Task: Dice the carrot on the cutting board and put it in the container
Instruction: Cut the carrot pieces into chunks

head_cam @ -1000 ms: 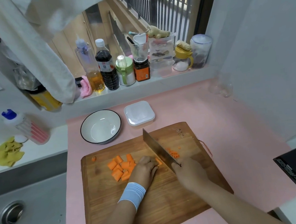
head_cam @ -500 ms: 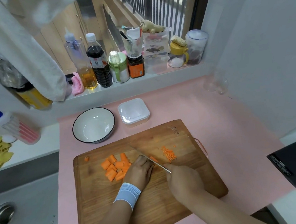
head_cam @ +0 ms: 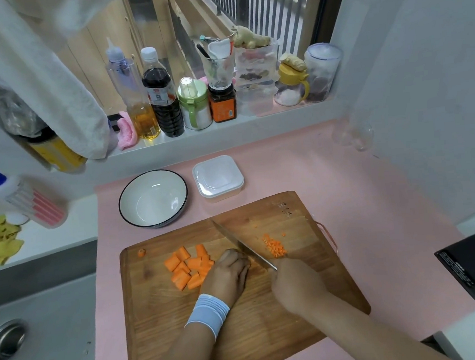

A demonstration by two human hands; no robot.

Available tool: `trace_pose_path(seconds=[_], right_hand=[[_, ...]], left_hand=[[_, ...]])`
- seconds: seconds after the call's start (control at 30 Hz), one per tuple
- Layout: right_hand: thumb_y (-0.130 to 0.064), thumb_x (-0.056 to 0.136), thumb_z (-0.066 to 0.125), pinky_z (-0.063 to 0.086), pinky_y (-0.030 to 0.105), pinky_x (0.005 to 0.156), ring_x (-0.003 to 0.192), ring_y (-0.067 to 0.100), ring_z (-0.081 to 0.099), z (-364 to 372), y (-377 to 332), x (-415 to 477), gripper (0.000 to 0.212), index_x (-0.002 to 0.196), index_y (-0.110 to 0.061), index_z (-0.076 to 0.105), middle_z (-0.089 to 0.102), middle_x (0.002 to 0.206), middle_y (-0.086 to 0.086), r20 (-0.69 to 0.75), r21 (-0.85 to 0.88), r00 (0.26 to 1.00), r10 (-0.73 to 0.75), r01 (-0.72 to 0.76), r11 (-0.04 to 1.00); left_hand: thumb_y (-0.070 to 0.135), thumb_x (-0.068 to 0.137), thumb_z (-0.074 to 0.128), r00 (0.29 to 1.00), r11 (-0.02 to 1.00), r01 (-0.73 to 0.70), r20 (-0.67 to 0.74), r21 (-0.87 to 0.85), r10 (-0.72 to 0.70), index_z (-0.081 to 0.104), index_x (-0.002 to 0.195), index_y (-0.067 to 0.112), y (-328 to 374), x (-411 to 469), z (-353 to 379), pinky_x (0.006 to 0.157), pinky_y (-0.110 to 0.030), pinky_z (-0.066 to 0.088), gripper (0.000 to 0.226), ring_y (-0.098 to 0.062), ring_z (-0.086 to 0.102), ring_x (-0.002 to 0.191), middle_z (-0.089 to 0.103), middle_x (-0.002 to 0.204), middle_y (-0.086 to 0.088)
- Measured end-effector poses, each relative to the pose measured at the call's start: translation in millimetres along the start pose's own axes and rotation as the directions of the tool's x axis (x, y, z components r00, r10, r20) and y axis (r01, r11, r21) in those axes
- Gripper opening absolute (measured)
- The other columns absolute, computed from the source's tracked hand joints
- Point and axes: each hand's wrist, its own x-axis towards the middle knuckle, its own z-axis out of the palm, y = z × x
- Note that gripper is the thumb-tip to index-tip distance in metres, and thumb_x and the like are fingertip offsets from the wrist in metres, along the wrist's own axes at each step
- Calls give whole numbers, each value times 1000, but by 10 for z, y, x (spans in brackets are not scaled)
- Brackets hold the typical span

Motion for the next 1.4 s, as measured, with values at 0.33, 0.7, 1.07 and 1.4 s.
trace_pose_path(seconds=[0.33,0.7,1.07,1.4], right_hand=[[-28,103,44,52,33,72,82,22,65,-38,25,17,21,86,-31,55,63,82,-6,13,79,1000,21,-22,997],[-34,105,38,46,30,73,91,19,64,11,-13,-170,27,108,-30,65,68,96,-6,-51,-29,998,-21,20,999],[-28,104,42,41,29,67,80,16,59,16,10,-102,21,94,-28,60,60,83,-9,-10,-34,1000,9,-9,999],[-33,104,43,45,30,66,76,18,59,12,-18,20,24,100,-25,65,58,78,-9,-10,63,1000,24,-23,998]], left_hand=[[10,94,59,998,998,-50,-30,26,51,70,87,6,22,-11,13,79,-25,50,13,-18,56,88,61,90,-5],[10,91,64,1000,1000,-13,-12,6,13,72,89,8,-25,-24,44,83,-26,51,9,-18,59,91,64,92,-4],[11,92,64,1000,1000,4,-17,-1,-4,72,88,8,-19,-26,38,83,-26,51,9,-17,59,92,64,92,-2],[9,89,67,1000,1000,13,-19,5,-12,71,88,9,14,-33,12,82,-21,50,4,-16,58,92,61,91,-3]])
